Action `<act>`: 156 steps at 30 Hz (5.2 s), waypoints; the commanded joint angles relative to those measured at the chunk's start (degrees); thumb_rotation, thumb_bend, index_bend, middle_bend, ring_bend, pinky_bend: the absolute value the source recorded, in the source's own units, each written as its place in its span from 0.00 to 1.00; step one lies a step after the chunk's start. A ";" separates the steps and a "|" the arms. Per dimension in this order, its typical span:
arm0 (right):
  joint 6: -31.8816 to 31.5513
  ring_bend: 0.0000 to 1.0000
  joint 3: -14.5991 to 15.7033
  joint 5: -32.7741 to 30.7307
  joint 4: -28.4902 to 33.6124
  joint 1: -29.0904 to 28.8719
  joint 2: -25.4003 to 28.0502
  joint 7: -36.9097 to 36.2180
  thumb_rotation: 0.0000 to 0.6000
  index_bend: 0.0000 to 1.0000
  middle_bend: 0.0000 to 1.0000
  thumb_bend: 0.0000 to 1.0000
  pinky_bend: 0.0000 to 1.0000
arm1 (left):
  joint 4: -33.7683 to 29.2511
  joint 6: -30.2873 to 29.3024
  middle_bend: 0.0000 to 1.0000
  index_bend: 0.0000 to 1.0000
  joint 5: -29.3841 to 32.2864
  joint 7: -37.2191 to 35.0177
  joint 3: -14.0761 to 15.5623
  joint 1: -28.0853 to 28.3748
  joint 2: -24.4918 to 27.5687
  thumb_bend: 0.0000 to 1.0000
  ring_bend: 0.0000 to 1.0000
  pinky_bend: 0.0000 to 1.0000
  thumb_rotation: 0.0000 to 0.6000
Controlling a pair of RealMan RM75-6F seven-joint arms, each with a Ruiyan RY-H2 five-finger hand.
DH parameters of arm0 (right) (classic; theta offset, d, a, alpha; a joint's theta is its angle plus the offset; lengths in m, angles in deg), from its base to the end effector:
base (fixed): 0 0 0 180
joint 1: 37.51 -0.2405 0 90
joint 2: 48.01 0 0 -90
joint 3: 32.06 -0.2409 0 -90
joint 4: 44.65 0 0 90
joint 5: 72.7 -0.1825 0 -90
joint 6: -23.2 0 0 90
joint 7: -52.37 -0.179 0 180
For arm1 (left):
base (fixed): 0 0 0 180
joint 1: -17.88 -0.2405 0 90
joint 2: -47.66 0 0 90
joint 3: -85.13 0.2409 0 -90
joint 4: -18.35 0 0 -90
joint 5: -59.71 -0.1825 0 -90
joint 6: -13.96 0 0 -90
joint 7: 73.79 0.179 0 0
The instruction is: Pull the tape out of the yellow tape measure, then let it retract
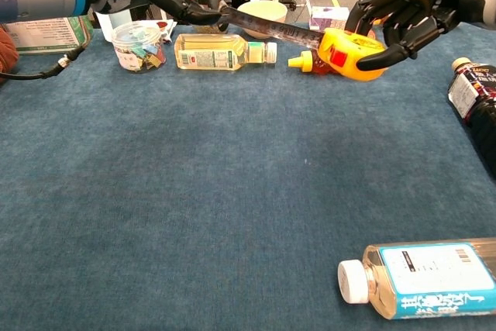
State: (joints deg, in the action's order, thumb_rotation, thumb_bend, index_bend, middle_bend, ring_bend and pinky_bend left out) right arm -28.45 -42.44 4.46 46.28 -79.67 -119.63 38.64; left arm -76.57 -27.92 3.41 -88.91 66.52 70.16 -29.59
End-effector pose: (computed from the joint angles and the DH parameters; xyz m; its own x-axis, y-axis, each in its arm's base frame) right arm -0.1240 -0.3653 0.0737 0.1924 -0.3519 0.9161 -0.9154 -0.4007 0.0383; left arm -0.0483 0.3836 0.0371 -0.1131 0.5410 0.8334 0.9282 -0.2417 0.2829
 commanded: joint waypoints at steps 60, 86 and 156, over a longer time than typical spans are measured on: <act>-0.29 0.65 2.51 1.69 -3.00 2.92 0.77 -1.43 0.71 0.59 0.60 0.23 0.63 | -2.11 -8.40 0.09 0.69 -19.31 -22.27 8.06 -20.84 22.41 0.42 0.00 0.09 1.00; -0.22 0.65 1.86 0.92 -1.76 2.88 0.43 -0.20 0.71 0.59 0.60 0.23 0.64 | -1.25 -1.81 0.09 0.69 -13.64 -12.72 4.57 -10.80 11.27 0.42 0.00 0.09 1.00; 3.45 0.27 3.98 -1.22 -10.20 1.13 -5.93 11.44 0.71 0.21 0.23 0.14 0.23 | -6.34 -14.21 0.03 0.14 -12.31 -4.85 8.07 -20.45 19.11 0.23 0.00 0.09 1.00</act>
State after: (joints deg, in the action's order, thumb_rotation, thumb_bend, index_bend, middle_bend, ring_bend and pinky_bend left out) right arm -24.68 -38.38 3.23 35.71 -78.67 -125.87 49.88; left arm -83.00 -42.03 -8.92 -93.56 74.64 49.88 -10.61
